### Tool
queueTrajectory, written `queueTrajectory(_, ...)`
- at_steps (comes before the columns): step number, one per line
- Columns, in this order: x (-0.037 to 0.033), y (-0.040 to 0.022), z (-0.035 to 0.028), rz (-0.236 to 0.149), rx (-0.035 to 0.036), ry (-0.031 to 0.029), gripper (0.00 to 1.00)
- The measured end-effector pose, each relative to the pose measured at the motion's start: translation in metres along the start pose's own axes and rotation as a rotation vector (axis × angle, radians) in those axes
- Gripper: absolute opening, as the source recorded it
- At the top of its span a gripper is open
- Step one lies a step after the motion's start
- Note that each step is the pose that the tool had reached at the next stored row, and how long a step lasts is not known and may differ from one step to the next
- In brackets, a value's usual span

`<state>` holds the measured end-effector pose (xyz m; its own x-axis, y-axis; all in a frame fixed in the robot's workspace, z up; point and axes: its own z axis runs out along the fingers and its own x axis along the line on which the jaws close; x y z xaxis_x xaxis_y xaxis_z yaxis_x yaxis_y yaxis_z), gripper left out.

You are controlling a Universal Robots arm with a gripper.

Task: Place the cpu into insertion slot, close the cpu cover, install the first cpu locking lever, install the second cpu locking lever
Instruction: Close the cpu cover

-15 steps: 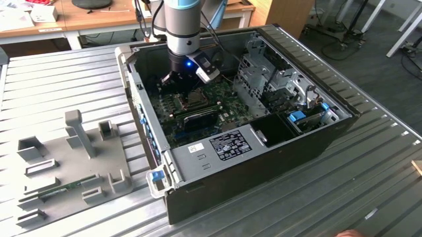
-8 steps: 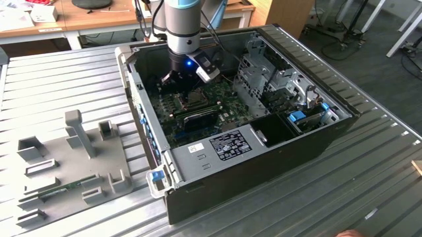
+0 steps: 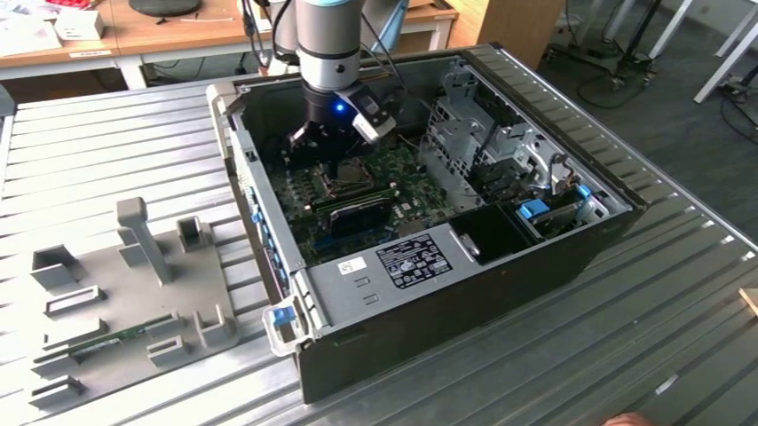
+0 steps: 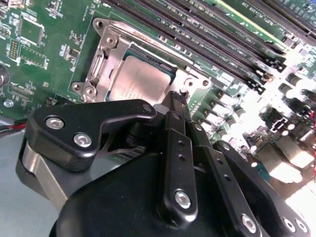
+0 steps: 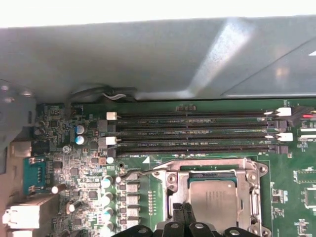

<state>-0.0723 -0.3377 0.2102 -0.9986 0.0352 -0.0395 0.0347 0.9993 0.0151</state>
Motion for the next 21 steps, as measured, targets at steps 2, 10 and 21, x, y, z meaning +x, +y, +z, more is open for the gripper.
queueTrajectory(2, -0.0001, 0.0000, -0.0031, 0.000, -0.0002, -0.0001, 0.10)
queueTrajectory(10, -0.0007, 0.0003, -0.0162, 0.000, -0.0001, 0.0000, 0.10)
queueTrajectory(21, -0.0113, 0.0006, -0.0158, 0.000, 0.0000, 0.0000, 0.10)
